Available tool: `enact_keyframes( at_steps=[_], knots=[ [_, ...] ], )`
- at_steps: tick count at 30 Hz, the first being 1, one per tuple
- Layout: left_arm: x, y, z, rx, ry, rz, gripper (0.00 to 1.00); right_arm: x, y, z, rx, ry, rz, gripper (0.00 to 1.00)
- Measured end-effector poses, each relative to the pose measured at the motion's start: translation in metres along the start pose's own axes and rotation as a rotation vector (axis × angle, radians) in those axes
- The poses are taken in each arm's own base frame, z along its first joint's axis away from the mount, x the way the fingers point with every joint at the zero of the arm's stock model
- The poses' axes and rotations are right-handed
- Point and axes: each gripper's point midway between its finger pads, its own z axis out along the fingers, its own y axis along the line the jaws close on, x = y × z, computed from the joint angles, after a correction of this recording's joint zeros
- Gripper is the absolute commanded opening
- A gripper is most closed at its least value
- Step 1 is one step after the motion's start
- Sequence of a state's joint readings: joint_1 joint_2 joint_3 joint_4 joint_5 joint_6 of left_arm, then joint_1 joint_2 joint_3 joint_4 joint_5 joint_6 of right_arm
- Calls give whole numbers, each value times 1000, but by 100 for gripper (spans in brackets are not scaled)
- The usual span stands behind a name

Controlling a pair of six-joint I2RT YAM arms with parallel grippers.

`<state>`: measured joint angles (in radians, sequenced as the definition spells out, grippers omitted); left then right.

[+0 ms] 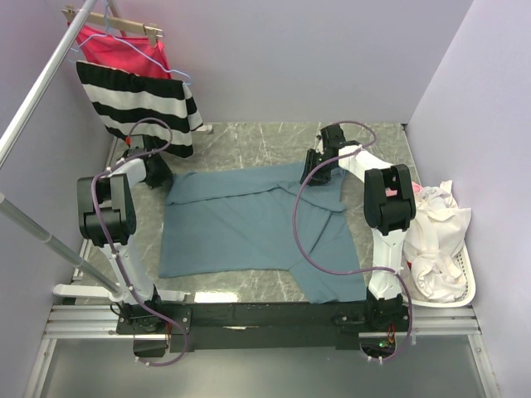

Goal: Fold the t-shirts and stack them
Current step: Fold the flattened tshirt in 1/3 of the way

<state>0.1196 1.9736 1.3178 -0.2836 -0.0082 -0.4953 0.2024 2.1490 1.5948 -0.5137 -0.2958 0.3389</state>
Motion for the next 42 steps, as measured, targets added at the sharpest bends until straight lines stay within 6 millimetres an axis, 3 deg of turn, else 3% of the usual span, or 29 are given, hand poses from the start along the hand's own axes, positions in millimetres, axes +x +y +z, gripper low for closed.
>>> enact_keyframes(
  at_steps=[7,10,11,20,28,37,39,40,42],
  knots=[
    [7,-15,1,69,14,-14,46,0,0,1,-2,-2,-1,47],
    [10,-21,1,82,16,-6,36,0,0,1,-2,-2,-1,47],
    [11,-23,1,83,19,-4,27,0,0,1,-2,-2,0,47],
    [16,-22,3,61,29,8,1,0,0,1,-2,-4,-1,47],
    [11,-9,1,-15,18,15,1,-1,0,1,-3,-5,-2,47],
    [-2,28,-4,-55,46,-62,1,-2,3,2,-17,-12,-7,48],
    [-3,31,-5,-51,54,-77,11,-2,5,3,-23,-14,-9,48],
    [-5,31,-6,-49,56,-81,51,-1,6,3,-26,-14,-10,48],
    [-8,32,-7,-45,51,-78,66,-2,7,3,-30,-14,-10,48]
  ],
)
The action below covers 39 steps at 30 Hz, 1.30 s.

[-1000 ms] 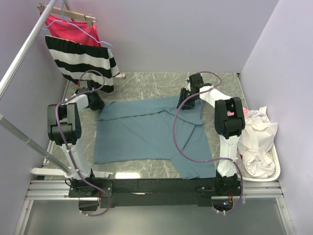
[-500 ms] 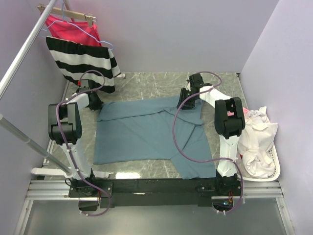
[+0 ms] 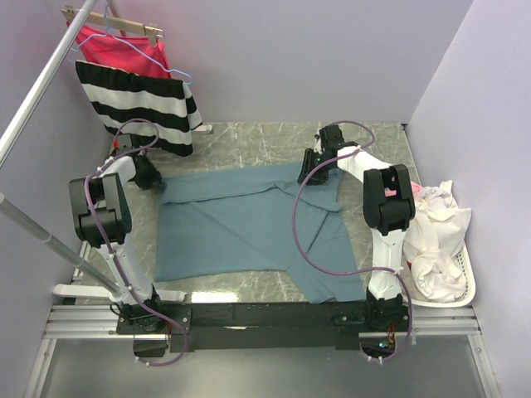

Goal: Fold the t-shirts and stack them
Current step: Fold the flattened tshirt in 1/3 of the way

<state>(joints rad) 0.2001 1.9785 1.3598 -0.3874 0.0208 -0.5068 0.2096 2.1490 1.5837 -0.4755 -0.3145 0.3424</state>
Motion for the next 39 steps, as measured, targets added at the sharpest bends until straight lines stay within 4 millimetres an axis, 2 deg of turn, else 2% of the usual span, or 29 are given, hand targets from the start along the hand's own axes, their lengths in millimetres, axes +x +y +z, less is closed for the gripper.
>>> enact_keyframes(
  at_steps=[1,5,8,10,14,18,21,23,25,27,33,39],
  knots=[
    [-4,2,0,-14,-14,-7,79,0,0,0,0,0,0,48],
    [-25,18,-4,-63,-73,-34,99,0,0,0,0,0,0,49],
    [-38,27,-13,-79,-113,-59,100,0,0,0,0,0,0,47],
    [-44,24,-22,-61,-140,-63,99,0,0,0,-2,-1,-4,47],
    [-43,-2,-43,16,-170,-33,99,2,1,-2,-20,-29,-17,54],
    [-20,-63,-57,148,-156,66,100,9,-4,-16,8,-47,-19,59],
    [15,-116,-64,276,-98,154,99,3,-6,-30,46,-80,-26,59],
    [34,-140,-68,333,-67,194,100,-3,-7,-37,66,-103,-33,59],
    [50,-154,-67,369,-35,217,99,-6,-9,-39,84,-112,-37,59],
    [63,-161,-60,383,-5,231,99,-4,-12,-39,102,-107,-38,59],
    [82,-143,-25,320,68,223,99,1,-16,-36,108,-83,-53,59],
    [85,-132,-17,278,66,219,99,-3,-13,-24,86,-53,-84,59]
  ],
)
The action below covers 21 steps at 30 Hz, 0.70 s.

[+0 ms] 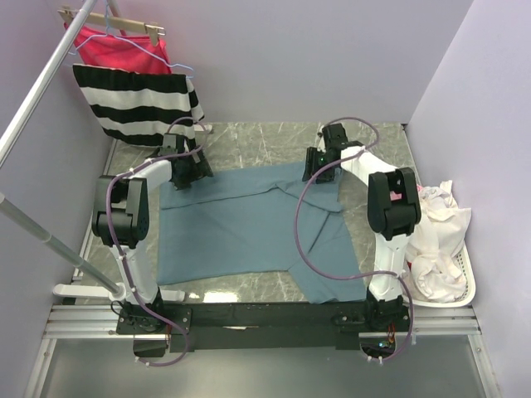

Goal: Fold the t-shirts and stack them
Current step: Fold the flattened tshirt in 1/3 of the way

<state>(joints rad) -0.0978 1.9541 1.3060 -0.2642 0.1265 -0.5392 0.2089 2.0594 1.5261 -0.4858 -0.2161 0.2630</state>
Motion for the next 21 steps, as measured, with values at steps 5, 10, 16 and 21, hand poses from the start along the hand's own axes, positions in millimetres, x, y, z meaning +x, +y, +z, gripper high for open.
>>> enact_keyframes(
  at_steps=[5,10,16,21],
  knots=[
    [-1,2,1,-11,-14,3,99,-16,8,4,-34,-15,-25,59],
    [-1,2,2,-12,-14,3,99,-36,16,10,-58,-38,-55,57],
    [-1,2,2,-11,-14,3,99,-21,16,20,-65,23,-63,51],
    [-2,1,3,-11,-14,3,99,-6,16,27,-73,67,-70,32]
  ],
)
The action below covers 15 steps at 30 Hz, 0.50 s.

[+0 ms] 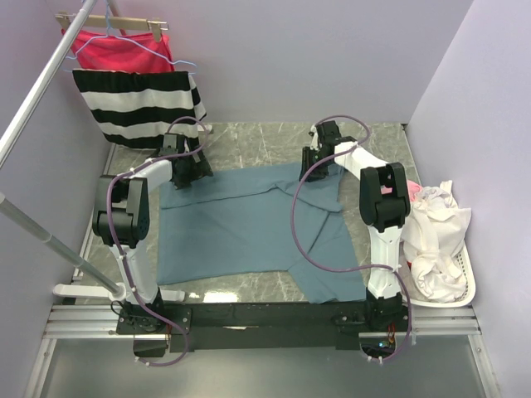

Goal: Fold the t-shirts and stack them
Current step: Fold the flattened tshirt in 1/3 of the way

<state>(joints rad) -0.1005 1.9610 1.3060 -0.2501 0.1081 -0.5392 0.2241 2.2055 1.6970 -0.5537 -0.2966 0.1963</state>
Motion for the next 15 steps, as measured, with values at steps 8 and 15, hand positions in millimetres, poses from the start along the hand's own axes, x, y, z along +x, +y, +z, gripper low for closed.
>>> enact_keyframes(
  at_steps=[8,15],
  knots=[
    [0,0,0,1,0,0,99,6,1,2,-17,16,-11,0],
    [0,0,0,1,-1,0,99,14,4,-8,-9,12,-17,4]
  ],
)
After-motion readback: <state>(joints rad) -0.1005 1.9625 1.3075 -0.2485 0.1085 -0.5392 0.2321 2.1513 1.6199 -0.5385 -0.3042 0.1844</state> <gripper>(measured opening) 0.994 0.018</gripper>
